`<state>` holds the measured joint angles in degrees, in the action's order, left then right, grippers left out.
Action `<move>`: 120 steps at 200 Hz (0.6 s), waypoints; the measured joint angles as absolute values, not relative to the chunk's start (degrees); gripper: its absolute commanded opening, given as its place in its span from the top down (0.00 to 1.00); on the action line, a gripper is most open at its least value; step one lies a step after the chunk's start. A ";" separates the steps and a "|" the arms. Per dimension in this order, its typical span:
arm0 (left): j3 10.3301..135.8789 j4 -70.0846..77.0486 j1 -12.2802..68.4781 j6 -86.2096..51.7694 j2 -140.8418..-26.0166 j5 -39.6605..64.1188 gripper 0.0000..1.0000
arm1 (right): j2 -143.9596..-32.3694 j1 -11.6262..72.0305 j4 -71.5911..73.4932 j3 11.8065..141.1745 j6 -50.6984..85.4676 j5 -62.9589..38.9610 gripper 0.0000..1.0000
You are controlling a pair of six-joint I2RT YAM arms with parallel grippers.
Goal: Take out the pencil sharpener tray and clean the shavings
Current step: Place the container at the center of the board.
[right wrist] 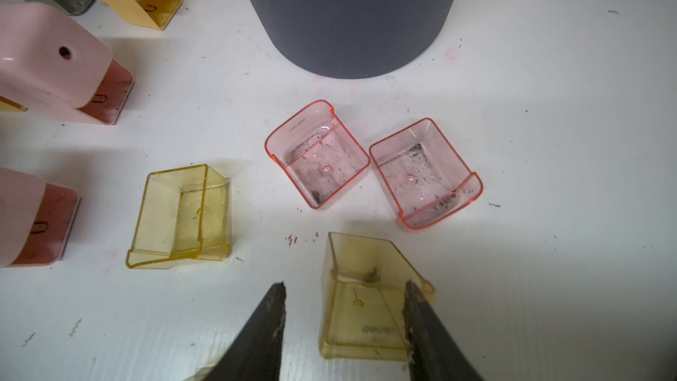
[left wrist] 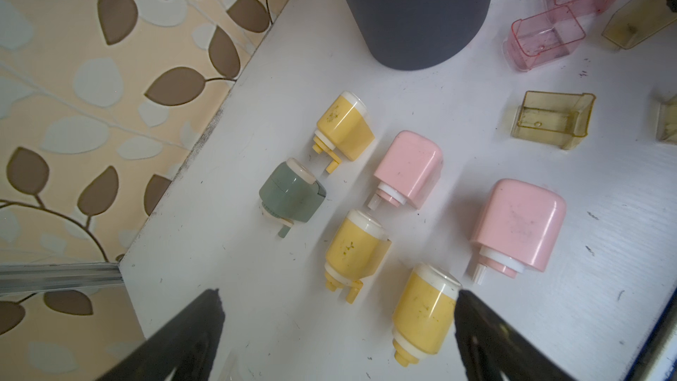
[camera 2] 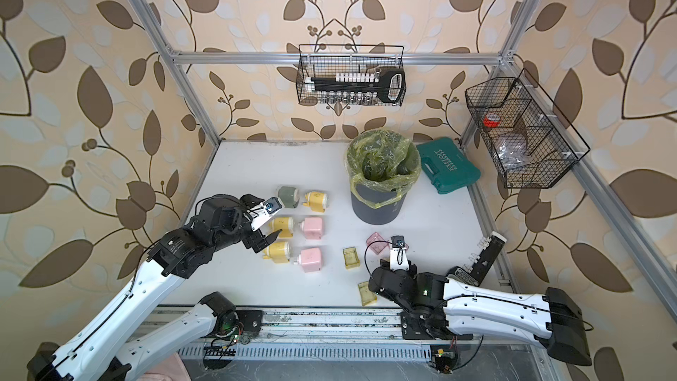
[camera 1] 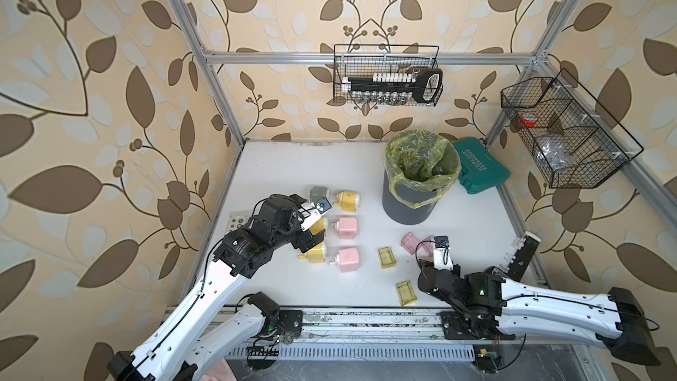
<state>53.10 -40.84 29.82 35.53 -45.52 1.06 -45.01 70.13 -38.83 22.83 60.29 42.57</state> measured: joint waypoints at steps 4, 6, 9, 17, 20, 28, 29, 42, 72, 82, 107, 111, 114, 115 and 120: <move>52.95 -40.91 29.82 35.51 -45.32 1.10 0.01 | -45.12 70.13 -38.81 22.83 60.20 42.48 0.52; 52.84 -40.91 29.82 35.51 -45.25 1.13 0.01 | -45.17 70.13 -38.81 22.83 60.20 42.41 0.52; 52.69 -40.88 29.82 35.48 -45.08 1.28 0.01 | -45.19 70.13 -38.79 22.83 60.18 42.37 0.52; 52.36 -40.88 29.82 35.48 -44.73 1.50 0.01 | -45.17 70.13 -38.81 22.83 60.20 42.24 0.52; 52.25 -40.88 29.82 35.48 -44.64 1.54 0.01 | -45.12 70.13 -38.83 22.83 60.23 42.17 0.52; 52.05 -40.99 29.82 35.48 -44.34 1.63 0.01 | -44.97 70.13 -38.87 22.83 60.27 42.11 0.52; 52.03 -40.99 29.82 35.48 -44.34 1.63 0.01 | -44.93 70.13 -38.87 22.83 60.34 42.09 0.52; 51.81 -40.99 29.82 35.51 -43.94 2.07 0.01 | -44.16 70.13 -38.94 22.83 60.53 41.91 0.51; 51.75 -41.01 29.82 35.55 -43.53 2.98 0.01 | -41.04 70.13 -39.42 22.83 61.47 41.76 0.50; 51.75 -41.01 29.82 35.55 -43.42 3.03 0.01 | -40.32 70.13 -39.46 22.83 61.49 41.76 0.50; 51.62 -40.58 29.82 35.29 -42.89 2.96 0.01 | -40.25 70.13 -39.94 24.10 59.79 41.78 0.49; 51.57 -40.45 29.82 35.05 -42.87 2.85 0.01 | -40.45 70.13 -39.97 24.71 58.92 41.80 0.49; 51.57 -40.29 29.82 34.83 -42.87 2.72 0.01 | -40.64 70.13 -39.88 25.19 58.37 41.80 0.49; 51.57 -40.27 29.82 34.74 -42.87 2.68 0.01 | -40.71 70.13 -39.81 25.45 58.06 41.80 0.49; 51.55 -40.03 29.82 34.30 -42.87 2.37 0.01 | -41.08 70.13 -39.57 26.37 56.95 41.82 0.47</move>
